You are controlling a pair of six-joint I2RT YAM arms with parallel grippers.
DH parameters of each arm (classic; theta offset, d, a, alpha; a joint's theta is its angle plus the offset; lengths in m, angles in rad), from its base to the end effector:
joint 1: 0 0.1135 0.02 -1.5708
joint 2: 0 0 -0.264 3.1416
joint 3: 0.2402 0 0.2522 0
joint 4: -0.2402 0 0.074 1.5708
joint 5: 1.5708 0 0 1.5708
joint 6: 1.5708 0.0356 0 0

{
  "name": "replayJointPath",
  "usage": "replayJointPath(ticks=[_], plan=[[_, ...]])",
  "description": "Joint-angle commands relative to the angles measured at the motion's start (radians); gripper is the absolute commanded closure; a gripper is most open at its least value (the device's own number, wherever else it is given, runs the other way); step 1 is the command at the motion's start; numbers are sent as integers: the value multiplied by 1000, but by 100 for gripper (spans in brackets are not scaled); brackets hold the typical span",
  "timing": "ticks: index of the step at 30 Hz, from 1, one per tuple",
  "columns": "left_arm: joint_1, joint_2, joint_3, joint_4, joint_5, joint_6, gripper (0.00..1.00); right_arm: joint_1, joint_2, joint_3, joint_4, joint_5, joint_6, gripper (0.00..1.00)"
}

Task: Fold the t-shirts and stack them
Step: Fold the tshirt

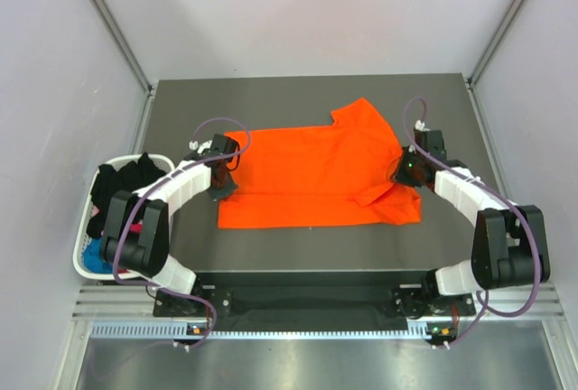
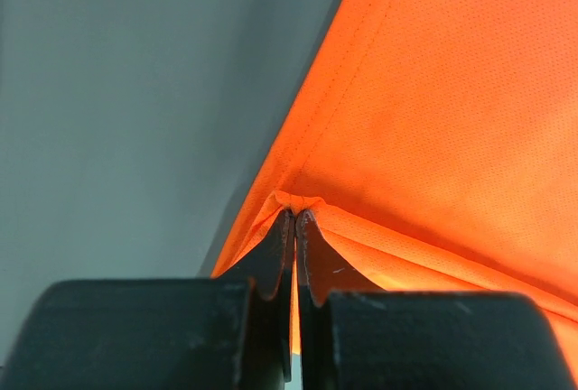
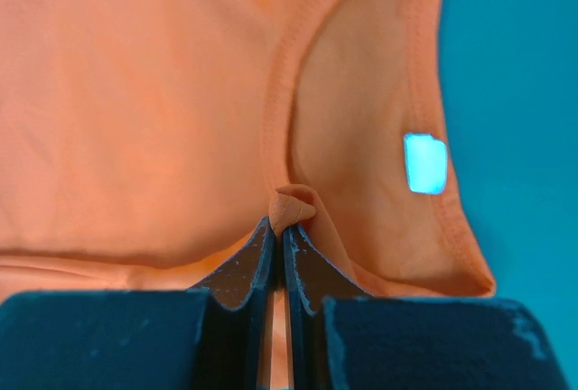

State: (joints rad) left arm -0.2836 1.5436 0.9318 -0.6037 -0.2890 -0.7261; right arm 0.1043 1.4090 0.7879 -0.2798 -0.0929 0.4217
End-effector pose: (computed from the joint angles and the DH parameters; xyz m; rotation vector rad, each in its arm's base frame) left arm 0.2769 -0.0701 0.1845 -0.6592 2.6105 0.1091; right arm 0.2777 0.0324 0.1945 0.3548 2.4722 0.3380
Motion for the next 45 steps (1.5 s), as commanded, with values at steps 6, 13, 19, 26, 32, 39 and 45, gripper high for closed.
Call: replayJointPath(ticks=[6, 13, 19, 26, 32, 39, 45], plan=[[6, 49, 59, -14, -42, 10, 100, 81, 108, 145, 15, 131, -70, 95], [6, 81, 73, -11, -68, 24, 100, 94, 125, 168, 5, 208, -93, 96], [4, 96, 82, -25, -65, 13, 98, 95, 175, 201, -22, 213, -81, 91], [3, 55, 145, -88, -82, 13, 79, 113, 153, 272, -73, 206, -43, 72], [-26, -46, 183, -114, -73, 42, 69, 147, 75, 258, -113, 206, 40, 60], [-34, -172, 81, 5, 241, 53, 68, 198, 47, 160, -73, 214, 186, 55], [-43, -172, 4, 33, 284, 44, 68, 221, 93, 120, 7, 203, 288, 56]])
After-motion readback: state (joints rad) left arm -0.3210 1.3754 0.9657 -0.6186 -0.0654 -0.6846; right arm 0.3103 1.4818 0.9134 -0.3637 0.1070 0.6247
